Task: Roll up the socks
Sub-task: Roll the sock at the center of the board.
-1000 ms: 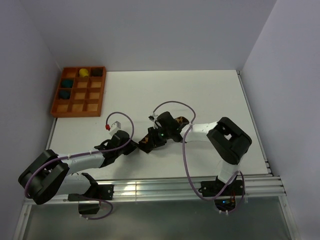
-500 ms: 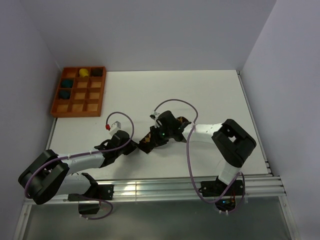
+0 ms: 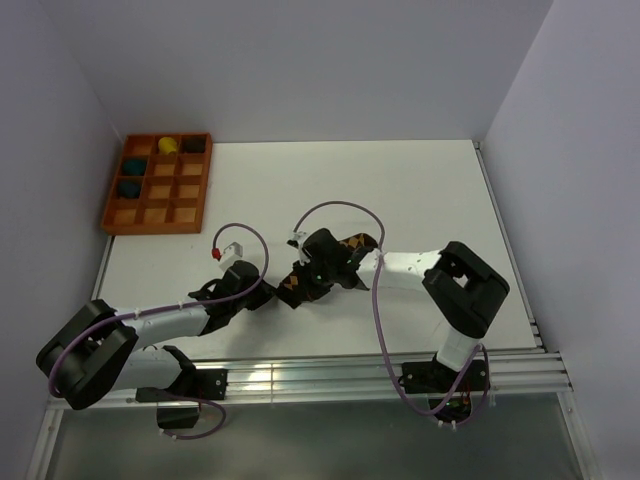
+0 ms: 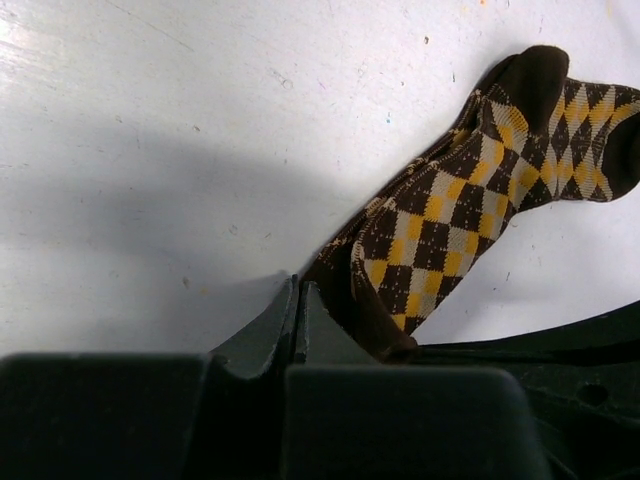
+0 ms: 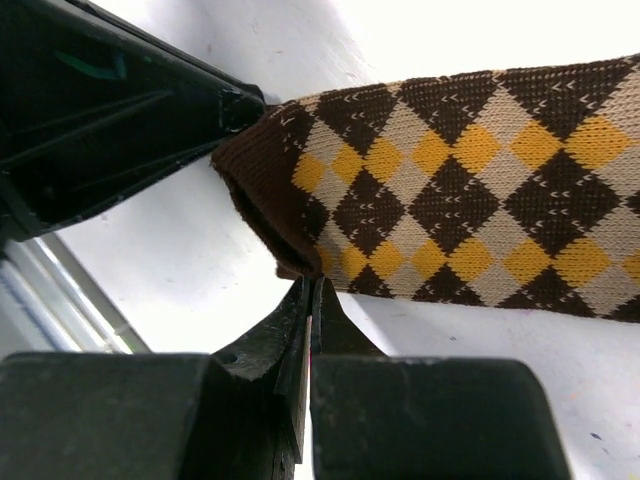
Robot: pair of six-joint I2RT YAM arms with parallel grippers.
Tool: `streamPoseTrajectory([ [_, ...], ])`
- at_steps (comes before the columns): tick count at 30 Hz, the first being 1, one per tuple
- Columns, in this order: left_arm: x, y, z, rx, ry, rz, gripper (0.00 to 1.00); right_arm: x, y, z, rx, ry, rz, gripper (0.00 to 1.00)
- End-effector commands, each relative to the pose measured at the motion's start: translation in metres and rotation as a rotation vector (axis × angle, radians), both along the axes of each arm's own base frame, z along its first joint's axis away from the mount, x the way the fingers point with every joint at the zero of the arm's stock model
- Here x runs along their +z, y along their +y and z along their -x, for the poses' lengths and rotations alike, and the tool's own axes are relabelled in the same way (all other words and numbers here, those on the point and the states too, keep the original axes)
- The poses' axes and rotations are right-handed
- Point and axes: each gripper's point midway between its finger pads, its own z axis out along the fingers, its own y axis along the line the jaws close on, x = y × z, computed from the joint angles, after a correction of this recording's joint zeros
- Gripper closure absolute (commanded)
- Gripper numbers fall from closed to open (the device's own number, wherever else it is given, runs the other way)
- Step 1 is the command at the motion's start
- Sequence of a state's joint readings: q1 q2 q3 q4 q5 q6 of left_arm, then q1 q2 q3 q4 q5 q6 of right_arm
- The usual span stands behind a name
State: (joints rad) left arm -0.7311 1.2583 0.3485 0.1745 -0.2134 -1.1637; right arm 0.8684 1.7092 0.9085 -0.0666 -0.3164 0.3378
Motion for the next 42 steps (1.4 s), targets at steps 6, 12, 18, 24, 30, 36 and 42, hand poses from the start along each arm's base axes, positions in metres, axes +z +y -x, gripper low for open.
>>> streamPoseTrajectory([
  [6,0.022,-0.008,-0.009,-0.023,-0.057,0.014,1.0,0.007,-0.004,-0.008,0.031,-0.12,0.077,1.0],
  [12,0.026,-0.014,-0.009,-0.045,-0.056,0.03,1.0,0.015,0.012,-0.001,0.081,-0.192,0.014,0.74],
  [18,0.027,-0.018,-0.007,-0.059,-0.044,0.042,1.0,0.024,0.02,0.0,0.108,-0.291,-0.039,0.62],
  [24,0.03,-0.018,-0.006,-0.053,-0.03,0.054,1.0,0.029,0.026,0.001,0.13,-0.416,-0.035,0.61],
  [30,0.036,-0.017,-0.005,-0.039,-0.026,0.061,1.0,0.024,0.03,0.005,0.148,-0.51,0.01,0.61],
  [36,0.04,-0.018,-0.005,-0.035,-0.016,0.068,1.0,0.001,0.028,0.006,0.153,-0.575,0.126,0.6],
  [42,0.043,-0.02,-0.003,-0.044,-0.01,0.084,1.0,-0.01,0.018,-0.002,0.075,-0.641,0.224,0.6],
])
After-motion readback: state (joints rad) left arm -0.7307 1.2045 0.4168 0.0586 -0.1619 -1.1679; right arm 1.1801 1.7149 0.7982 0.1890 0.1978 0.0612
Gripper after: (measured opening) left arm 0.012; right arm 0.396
